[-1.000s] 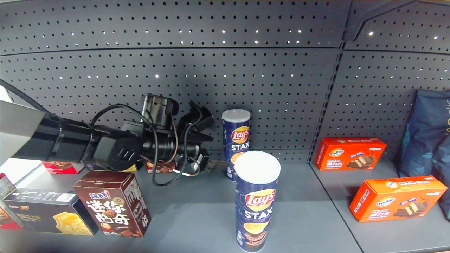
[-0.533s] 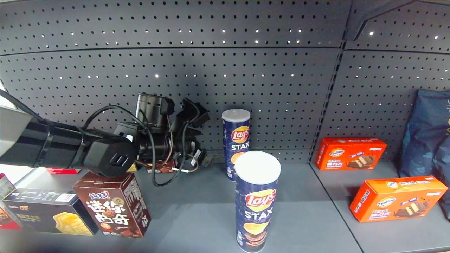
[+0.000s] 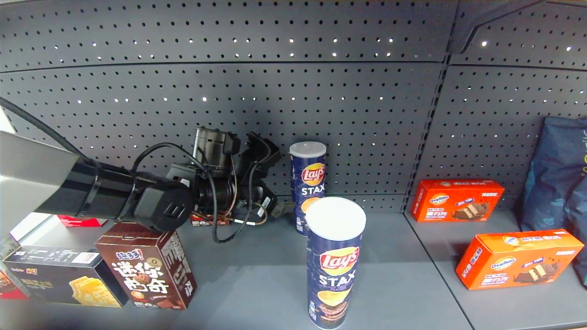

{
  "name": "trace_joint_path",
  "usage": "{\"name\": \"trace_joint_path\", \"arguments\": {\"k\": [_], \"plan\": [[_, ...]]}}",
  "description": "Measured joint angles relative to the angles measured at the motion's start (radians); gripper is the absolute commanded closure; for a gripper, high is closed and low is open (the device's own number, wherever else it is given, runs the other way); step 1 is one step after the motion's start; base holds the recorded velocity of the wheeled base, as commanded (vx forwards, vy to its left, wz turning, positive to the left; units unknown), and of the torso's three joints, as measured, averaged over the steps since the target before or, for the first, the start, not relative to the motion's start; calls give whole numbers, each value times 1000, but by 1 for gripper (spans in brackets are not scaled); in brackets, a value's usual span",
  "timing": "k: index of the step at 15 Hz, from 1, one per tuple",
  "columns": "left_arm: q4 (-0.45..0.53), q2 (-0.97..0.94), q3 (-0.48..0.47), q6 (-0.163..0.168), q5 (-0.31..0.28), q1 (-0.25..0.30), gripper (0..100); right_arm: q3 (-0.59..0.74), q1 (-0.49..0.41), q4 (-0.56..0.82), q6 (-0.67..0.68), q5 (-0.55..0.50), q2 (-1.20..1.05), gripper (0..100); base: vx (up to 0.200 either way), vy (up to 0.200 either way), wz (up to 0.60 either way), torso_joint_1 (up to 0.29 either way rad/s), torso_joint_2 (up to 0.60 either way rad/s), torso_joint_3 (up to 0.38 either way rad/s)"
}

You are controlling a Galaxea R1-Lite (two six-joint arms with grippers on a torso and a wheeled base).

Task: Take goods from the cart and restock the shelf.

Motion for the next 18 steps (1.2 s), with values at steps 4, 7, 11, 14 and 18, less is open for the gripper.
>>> {"name": "trace_joint_path", "arguments": {"k": [4, 7, 11, 14, 18], "plan": [[0, 20, -16, 1, 4, 5, 0, 0, 0, 0, 0, 0, 0, 0, 0, 0, 0, 0, 0, 0], [0, 29, -20, 1, 4, 5, 0, 0, 0, 0, 0, 0, 0, 0, 0, 0, 0, 0, 0, 0], [-25, 34, -14, 1, 9, 5, 0, 0, 0, 0, 0, 0, 0, 0, 0, 0, 0, 0, 0, 0], [-31, 6, -8, 2, 10, 9, 0, 0, 0, 0, 0, 0, 0, 0, 0, 0, 0, 0, 0, 0], [-26, -104, 45, 1, 10, 27, 0, 0, 0, 0, 0, 0, 0, 0, 0, 0, 0, 0, 0, 0]]}}
